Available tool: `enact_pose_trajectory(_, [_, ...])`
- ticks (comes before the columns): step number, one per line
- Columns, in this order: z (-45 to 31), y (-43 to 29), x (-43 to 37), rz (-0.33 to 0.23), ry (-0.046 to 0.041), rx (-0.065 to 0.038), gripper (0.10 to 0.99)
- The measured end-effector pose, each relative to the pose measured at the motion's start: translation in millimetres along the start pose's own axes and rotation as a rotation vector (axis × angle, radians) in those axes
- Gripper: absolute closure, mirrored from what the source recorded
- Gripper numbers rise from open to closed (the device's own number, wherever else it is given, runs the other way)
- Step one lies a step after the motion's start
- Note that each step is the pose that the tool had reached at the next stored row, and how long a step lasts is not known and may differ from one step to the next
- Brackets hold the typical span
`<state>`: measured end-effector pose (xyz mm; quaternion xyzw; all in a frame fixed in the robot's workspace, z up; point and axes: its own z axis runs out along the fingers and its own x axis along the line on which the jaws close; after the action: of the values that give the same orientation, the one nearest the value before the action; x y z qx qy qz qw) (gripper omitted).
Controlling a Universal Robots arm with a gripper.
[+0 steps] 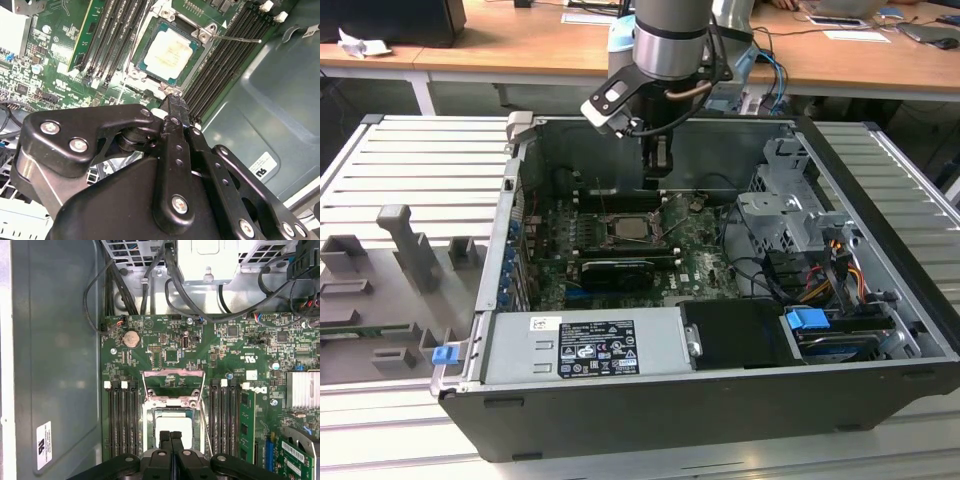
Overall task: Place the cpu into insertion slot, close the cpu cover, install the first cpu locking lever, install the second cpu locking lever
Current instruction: 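Close the cpu cover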
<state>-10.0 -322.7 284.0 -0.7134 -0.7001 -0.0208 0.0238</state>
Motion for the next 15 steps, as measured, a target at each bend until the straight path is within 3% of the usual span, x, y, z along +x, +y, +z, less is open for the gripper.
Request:
enact_pose_trajectory(3, [0.0, 3.0, 0.5, 0.0, 0.0001, 0.0, 0.98])
enact_pose_trajectory(15, [0.2, 32.1, 2.2, -0.004, 0.0001, 0.0, 0.98])
